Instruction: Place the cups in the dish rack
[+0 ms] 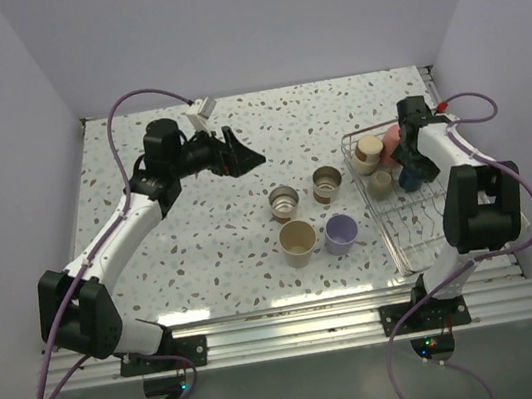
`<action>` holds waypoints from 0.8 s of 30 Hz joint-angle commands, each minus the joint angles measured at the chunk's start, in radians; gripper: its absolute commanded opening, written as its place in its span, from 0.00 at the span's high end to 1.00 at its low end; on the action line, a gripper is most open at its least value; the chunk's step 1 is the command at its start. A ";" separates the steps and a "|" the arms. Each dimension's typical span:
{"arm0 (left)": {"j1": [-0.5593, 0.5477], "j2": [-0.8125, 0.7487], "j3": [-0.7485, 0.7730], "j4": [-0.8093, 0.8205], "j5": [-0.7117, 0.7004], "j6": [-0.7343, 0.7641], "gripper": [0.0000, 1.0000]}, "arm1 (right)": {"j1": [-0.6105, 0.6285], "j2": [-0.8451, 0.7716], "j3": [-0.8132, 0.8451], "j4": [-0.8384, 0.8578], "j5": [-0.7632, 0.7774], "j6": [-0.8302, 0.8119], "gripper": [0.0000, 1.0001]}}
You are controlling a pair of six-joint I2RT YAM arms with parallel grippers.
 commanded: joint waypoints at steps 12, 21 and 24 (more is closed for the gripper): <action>0.010 -0.038 0.001 0.006 0.042 0.014 0.07 | -0.003 -0.105 -0.031 -0.041 -0.022 0.017 0.06; 0.010 -0.053 -0.022 0.016 0.033 0.005 0.07 | -0.003 -0.182 0.032 -0.097 -0.047 -0.003 0.05; 0.007 -0.046 -0.024 -0.004 0.002 0.020 0.07 | -0.004 -0.208 0.082 -0.133 -0.070 -0.012 0.03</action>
